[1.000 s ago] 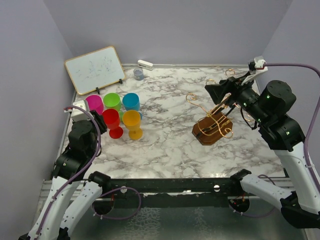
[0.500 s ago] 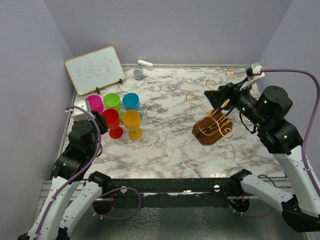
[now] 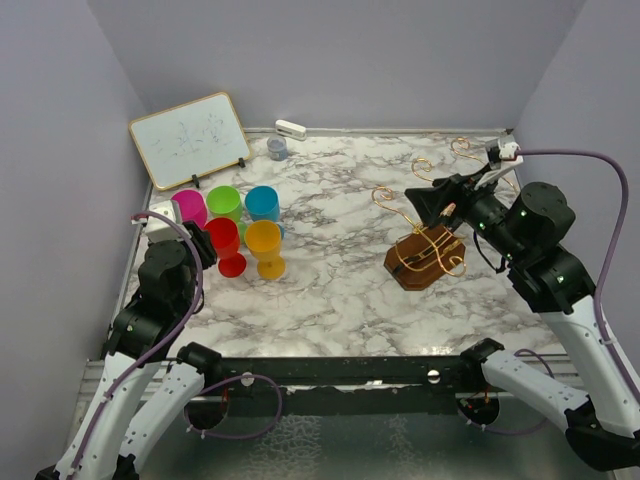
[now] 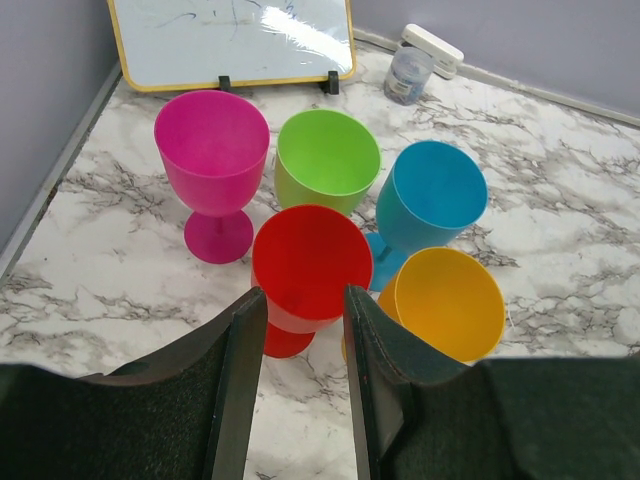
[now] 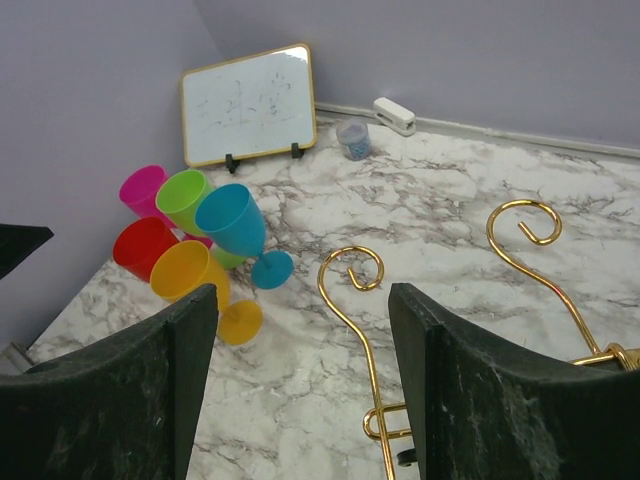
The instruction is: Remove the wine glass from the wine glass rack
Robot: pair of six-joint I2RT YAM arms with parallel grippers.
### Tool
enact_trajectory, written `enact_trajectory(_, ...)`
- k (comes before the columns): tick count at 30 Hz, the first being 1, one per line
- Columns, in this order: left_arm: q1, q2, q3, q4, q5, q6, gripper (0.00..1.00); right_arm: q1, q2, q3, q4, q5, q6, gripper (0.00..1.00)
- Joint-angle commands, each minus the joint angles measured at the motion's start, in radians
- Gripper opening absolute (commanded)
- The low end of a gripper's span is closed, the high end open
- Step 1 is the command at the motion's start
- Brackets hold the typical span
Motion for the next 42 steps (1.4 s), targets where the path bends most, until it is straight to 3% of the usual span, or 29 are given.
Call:
enact_trajectory(1,-0.004,0.003,-0.007,0.024,0.017,0.008,0.39,-0.001,-0.030,-0.016,0.063,0.005,0.024,0.68)
enact_trajectory(7,-0.004,0.007,-0.006,0.029,0.017,0.009,0.39,-0.001,-0.025,-0.052,0.084,-0.005,0.005,0.55)
enact_trajectory(17,-0.004,0.013,-0.006,0.030,0.015,0.011,0.39,-0.001,-0.064,-0.100,0.132,-0.050,-0.015,0.64)
enact_trajectory(42,-0.004,0.017,-0.008,0.033,0.016,0.013,0.39,-0.001,-0.064,-0.124,0.147,-0.080,-0.004,0.65)
